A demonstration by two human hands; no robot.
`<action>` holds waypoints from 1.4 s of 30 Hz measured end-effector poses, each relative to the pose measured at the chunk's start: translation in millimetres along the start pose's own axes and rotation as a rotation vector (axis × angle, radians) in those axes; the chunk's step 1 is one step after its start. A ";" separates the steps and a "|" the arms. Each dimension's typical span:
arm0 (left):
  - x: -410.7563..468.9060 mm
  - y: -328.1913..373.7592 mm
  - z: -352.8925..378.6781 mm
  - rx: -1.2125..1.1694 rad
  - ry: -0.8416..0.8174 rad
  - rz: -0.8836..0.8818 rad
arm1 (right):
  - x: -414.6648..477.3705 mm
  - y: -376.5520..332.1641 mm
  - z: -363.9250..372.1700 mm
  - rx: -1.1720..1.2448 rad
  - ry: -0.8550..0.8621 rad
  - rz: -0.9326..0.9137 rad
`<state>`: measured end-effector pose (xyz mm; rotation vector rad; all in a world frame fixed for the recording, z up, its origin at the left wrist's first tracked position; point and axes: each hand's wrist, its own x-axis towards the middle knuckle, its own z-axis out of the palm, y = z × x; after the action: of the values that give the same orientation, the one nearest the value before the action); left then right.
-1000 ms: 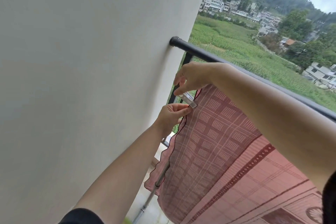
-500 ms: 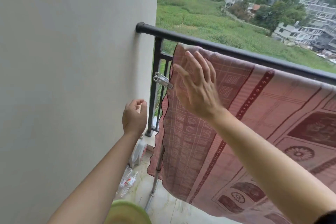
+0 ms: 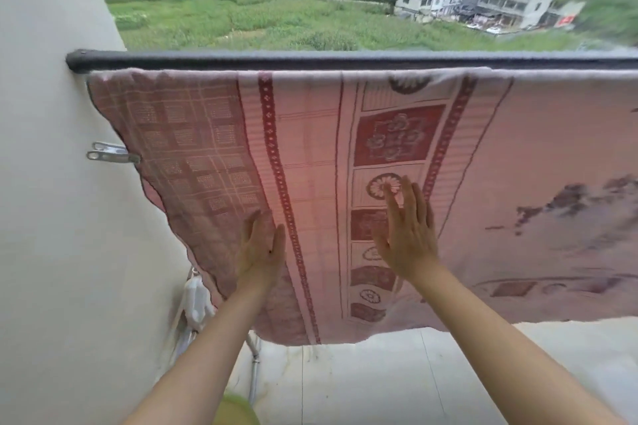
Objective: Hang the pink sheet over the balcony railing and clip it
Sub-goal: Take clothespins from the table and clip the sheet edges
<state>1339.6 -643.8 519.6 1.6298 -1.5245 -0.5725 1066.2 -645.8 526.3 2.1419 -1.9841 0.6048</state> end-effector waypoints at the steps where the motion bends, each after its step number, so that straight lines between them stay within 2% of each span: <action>1: -6.2 19.4 17.4 0.002 -0.034 0.042 | -11.1 24.9 -10.6 0.002 0.011 0.040; 8: -78.1 181.2 189.0 0.180 -0.217 0.232 | -127.1 238.8 -92.5 -0.033 0.054 0.283; 13: -157.0 299.8 342.5 0.166 -0.370 0.373 | -234.1 410.2 -162.3 -0.130 0.059 0.524; 17: -223.4 377.5 437.6 0.185 -0.494 0.513 | -298.6 517.9 -200.7 -0.141 0.108 0.713; 24: -264.1 480.8 606.9 0.258 -0.642 0.795 | -354.6 667.3 -219.7 -0.135 0.121 0.962; 29: -282.6 589.6 758.2 0.212 -0.688 0.961 | -374.5 806.5 -241.5 -0.233 0.086 1.070; 34: -313.3 713.9 902.6 0.162 -0.786 1.097 | -395.1 941.9 -299.0 -0.336 0.125 1.224; 37: -345.3 785.8 975.3 0.147 -0.865 1.177 | -418.3 1006.3 -333.1 -0.383 0.179 1.332; 42: -419.5 867.9 1081.6 0.125 -0.952 1.324 | -474.2 1108.0 -354.5 -0.365 0.216 1.472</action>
<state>-97.1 -456.8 518.5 0.0330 -2.8662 -0.4555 -105.4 -193.8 489.2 0.1214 -2.8885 0.4692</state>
